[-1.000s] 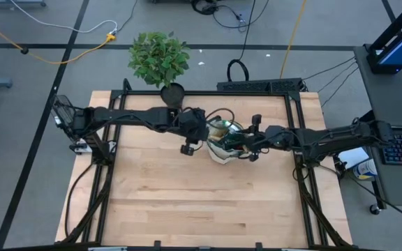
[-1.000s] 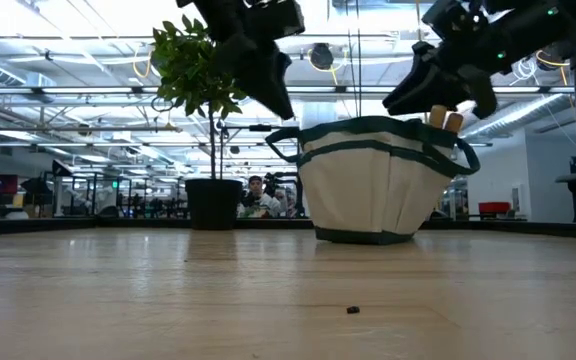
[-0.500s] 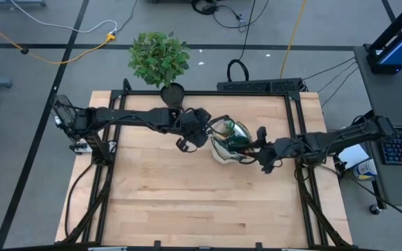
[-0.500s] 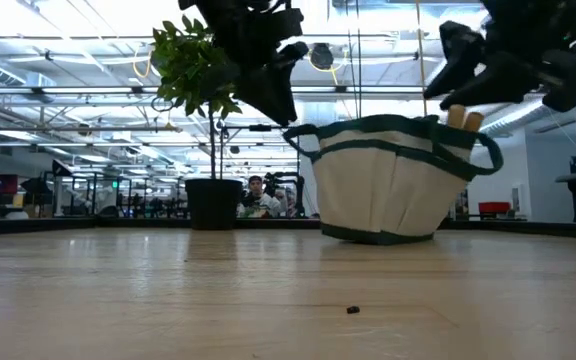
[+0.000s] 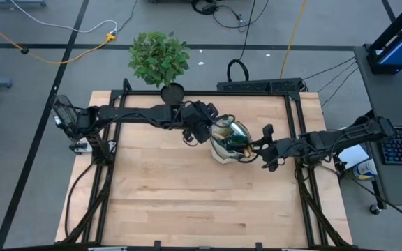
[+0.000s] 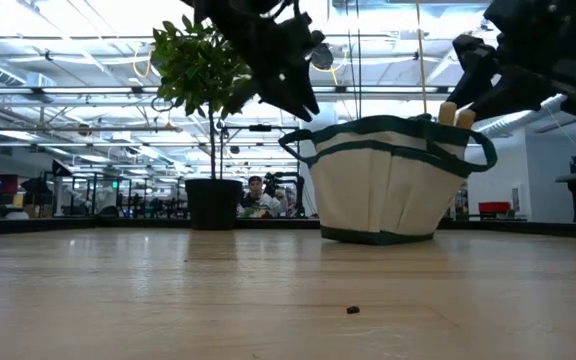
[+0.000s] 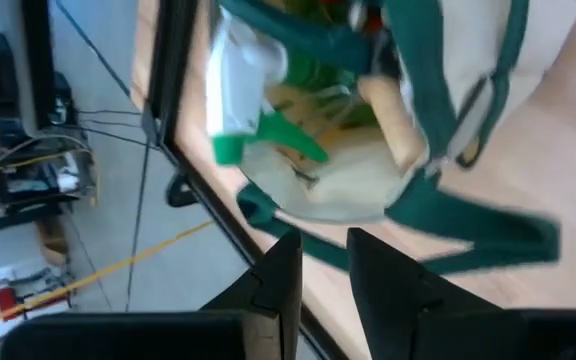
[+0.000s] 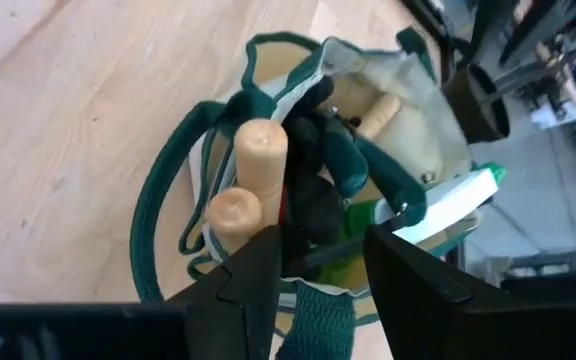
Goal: Pick & Place Garden tools in Gardening bag
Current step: Adjust the light brown gardening bag
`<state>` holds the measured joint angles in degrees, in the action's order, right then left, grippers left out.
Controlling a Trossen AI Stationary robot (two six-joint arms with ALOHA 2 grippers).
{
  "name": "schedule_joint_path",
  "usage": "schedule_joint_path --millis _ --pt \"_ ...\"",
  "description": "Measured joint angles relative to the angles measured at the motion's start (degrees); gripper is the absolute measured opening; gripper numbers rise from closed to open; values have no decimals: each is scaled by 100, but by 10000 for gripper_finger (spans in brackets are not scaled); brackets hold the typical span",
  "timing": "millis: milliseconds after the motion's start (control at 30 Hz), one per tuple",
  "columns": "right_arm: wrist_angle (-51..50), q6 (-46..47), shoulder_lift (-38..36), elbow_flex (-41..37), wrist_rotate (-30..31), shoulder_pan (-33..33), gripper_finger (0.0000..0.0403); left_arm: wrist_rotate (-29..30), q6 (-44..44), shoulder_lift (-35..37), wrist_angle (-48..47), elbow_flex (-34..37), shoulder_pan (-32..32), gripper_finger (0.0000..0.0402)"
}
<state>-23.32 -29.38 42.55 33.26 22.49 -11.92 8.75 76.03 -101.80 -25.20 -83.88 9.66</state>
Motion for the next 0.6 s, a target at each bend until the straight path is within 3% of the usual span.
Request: schedule_joint_path --millis 133,333,467,600 --pt "-26 -510 -70 0 206 0 138 -167 230 -168 34 -2 208 88" --pt "-684 -533 -131 -2 747 2 137 -330 935 -316 -78 1 283 88" --pt "-1055 48 -116 -7 587 -4 135 -425 1125 -370 178 2 248 88" --pt "-650 -52 -82 -7 62 -7 135 -803 1251 -376 346 2 248 88"
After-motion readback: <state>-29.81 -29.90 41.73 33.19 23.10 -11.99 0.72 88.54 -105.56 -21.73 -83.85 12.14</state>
